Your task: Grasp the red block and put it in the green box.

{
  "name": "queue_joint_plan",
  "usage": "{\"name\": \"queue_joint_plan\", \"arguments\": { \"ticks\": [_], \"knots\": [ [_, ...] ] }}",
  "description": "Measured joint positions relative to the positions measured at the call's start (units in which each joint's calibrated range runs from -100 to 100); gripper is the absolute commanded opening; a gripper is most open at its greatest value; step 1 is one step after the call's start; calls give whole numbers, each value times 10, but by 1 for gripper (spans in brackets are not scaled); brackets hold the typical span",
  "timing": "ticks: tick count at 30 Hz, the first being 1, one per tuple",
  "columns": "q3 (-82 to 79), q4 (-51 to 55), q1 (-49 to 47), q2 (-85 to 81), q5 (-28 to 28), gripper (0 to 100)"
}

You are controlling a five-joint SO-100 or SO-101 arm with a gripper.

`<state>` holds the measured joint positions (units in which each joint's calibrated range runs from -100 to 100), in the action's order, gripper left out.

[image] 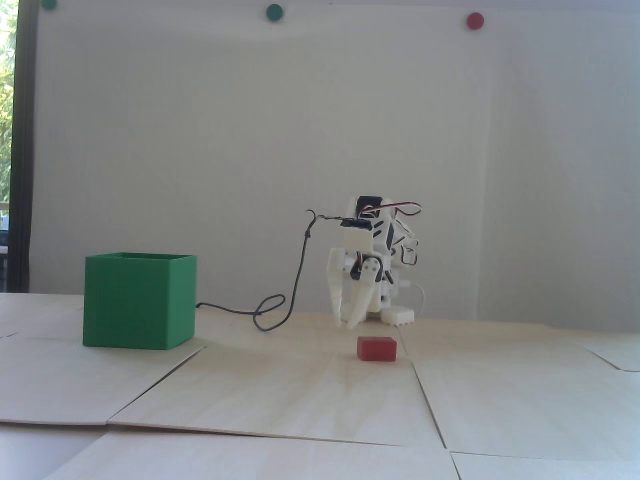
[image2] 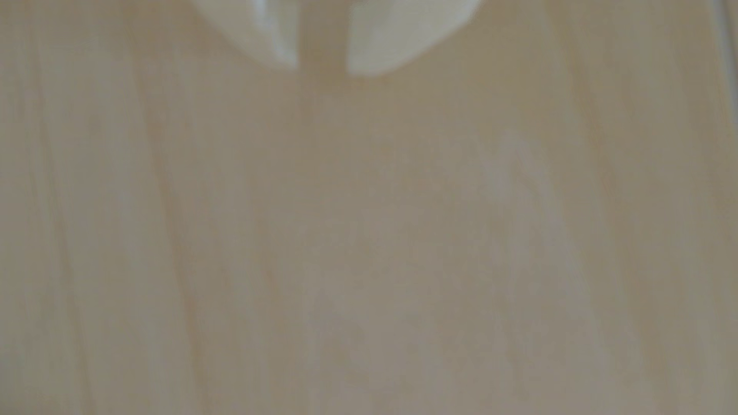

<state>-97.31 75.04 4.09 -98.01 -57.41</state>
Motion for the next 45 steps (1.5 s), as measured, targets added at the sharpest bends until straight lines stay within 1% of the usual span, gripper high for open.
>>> {"name": "queue_joint_plan", "arguments": {
  "ticks": [45],
  "knots": [
    [0, 0, -8, 0, 0, 3]
  ]
}}
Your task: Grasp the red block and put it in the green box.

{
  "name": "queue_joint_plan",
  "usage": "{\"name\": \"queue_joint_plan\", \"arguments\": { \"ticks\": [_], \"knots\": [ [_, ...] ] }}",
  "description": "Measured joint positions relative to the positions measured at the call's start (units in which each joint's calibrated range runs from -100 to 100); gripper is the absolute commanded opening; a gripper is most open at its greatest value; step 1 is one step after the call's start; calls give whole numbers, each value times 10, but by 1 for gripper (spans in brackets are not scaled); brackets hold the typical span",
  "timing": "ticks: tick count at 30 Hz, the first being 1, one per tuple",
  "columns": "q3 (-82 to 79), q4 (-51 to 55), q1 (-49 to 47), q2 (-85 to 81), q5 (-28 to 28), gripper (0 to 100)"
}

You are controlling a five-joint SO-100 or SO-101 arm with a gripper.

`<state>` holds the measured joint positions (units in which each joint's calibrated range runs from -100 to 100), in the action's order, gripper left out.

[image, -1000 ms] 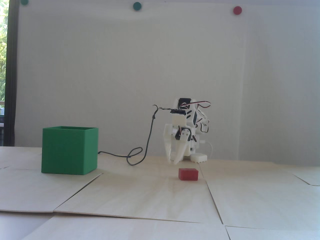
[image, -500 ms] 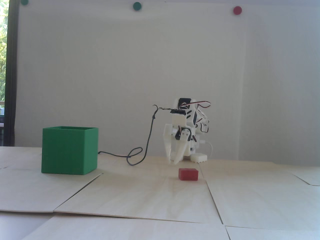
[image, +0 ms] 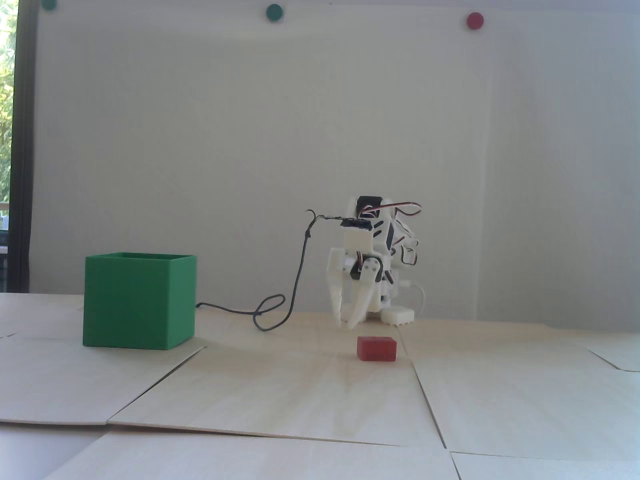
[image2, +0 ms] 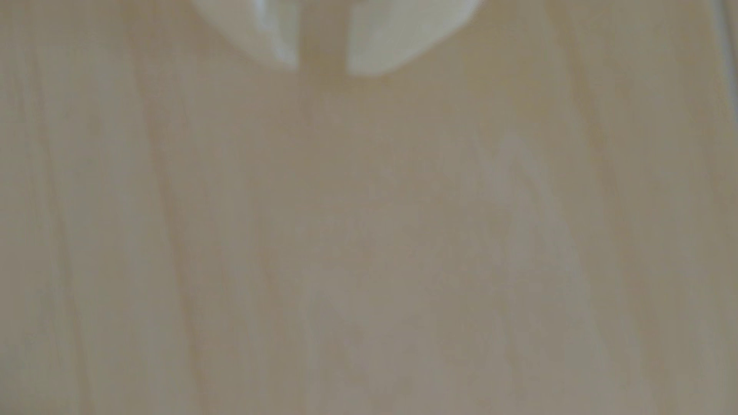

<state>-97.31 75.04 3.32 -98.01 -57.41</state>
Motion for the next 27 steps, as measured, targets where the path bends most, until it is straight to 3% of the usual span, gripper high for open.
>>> {"name": "queue_joint_plan", "arguments": {
  "ticks": [5, 11, 15, 21, 27],
  "knots": [
    [1, 0, -82, 0, 4, 3],
    [34, -13, -233, 0, 71, 3],
    [81, -17, -307, 0, 102, 9],
    [182, -30, -331, 94, 110, 10],
    [363, -82, -331, 353, 144, 10]
  ]
}}
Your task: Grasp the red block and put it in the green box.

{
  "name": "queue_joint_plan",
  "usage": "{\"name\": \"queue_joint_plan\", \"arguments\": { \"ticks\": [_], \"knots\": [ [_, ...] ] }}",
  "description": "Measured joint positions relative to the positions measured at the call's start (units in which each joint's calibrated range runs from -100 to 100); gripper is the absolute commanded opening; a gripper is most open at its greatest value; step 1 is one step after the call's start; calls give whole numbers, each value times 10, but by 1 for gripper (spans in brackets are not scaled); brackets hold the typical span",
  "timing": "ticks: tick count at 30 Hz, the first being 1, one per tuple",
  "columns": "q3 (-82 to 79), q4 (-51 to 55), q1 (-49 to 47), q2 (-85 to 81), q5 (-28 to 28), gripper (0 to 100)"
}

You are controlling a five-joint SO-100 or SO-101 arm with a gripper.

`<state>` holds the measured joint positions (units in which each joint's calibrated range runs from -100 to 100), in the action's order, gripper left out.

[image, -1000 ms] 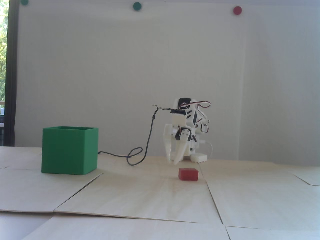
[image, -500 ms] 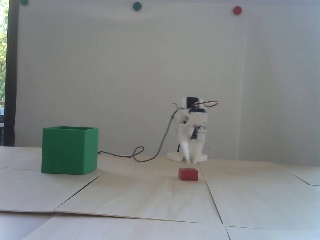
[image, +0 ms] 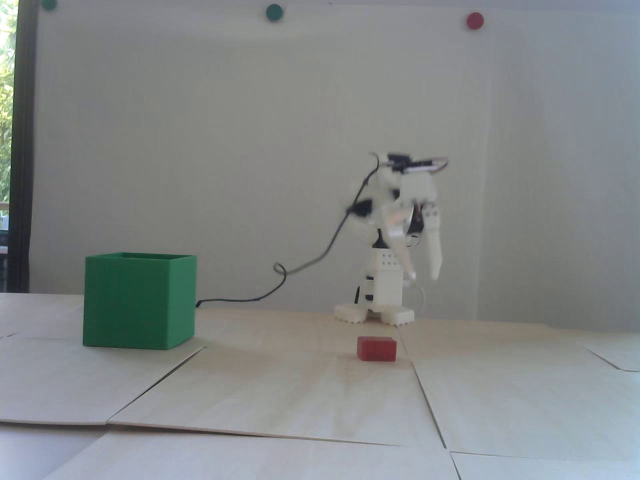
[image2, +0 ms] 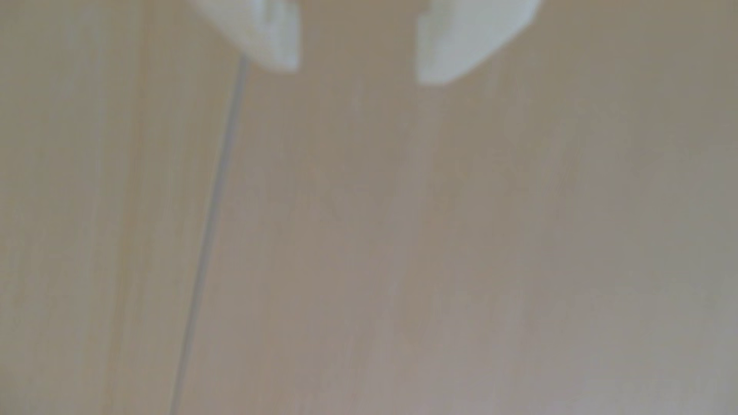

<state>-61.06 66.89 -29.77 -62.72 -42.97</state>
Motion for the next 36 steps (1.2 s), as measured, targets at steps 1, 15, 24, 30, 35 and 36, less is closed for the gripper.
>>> {"name": "queue_joint_plan", "arguments": {
  "ticks": [1, 15, 24, 30, 35, 36],
  "knots": [
    [41, -2, 0, 58, 7, 10],
    [644, 45, 117, 723, 36, 11],
    [871, 119, 171, 904, 36, 11],
    [887, 122, 193, 938, 36, 11],
    [887, 122, 193, 940, 36, 12],
    [887, 122, 193, 940, 36, 15]
  ]
}}
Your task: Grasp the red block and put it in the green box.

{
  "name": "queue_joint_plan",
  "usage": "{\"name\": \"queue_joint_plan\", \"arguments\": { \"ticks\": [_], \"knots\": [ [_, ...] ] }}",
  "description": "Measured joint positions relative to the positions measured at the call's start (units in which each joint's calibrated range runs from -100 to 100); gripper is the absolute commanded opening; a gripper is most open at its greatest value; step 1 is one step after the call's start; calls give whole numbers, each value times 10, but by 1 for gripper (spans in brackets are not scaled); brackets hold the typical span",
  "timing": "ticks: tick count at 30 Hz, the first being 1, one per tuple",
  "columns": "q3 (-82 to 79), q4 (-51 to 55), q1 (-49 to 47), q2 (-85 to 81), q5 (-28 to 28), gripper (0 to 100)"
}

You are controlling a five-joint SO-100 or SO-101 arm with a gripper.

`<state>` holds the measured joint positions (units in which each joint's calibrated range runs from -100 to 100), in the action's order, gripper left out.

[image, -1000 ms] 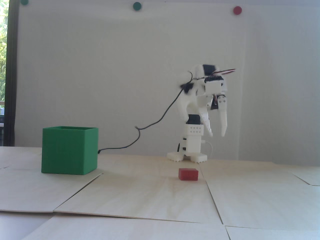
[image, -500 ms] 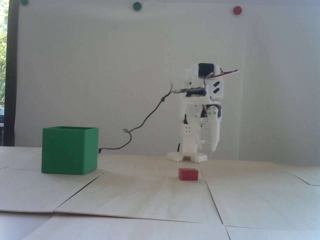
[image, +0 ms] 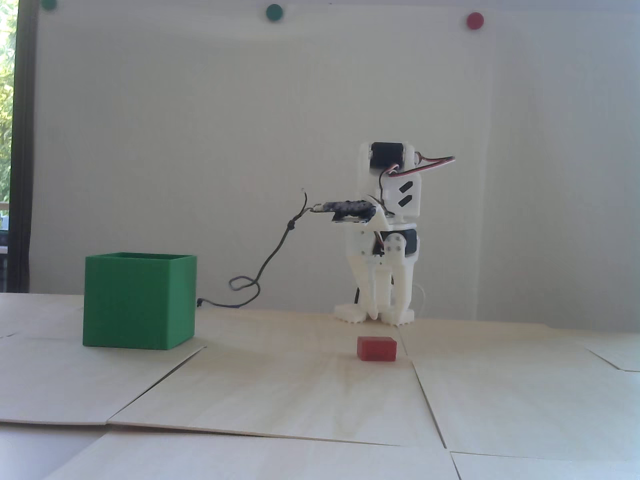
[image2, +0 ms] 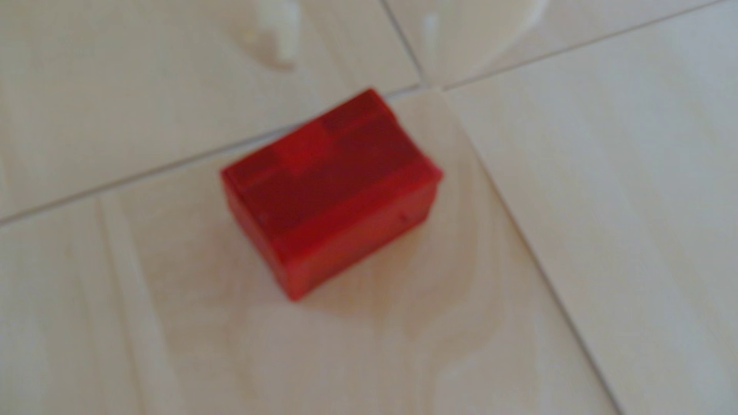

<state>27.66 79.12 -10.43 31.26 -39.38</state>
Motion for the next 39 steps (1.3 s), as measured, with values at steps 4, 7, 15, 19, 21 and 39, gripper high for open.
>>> {"name": "queue_joint_plan", "arguments": {
  "ticks": [4, 7, 15, 19, 21, 39],
  "knots": [
    [0, 0, 0, 2, 0, 22],
    [0, 0, 0, 13, 0, 24],
    [0, 0, -39, 40, 0, 23],
    [0, 12, -69, 40, 0, 23],
    [0, 30, -77, 40, -7, 23],
    [53, 114, -51, 40, -12, 24]
  ]
}}
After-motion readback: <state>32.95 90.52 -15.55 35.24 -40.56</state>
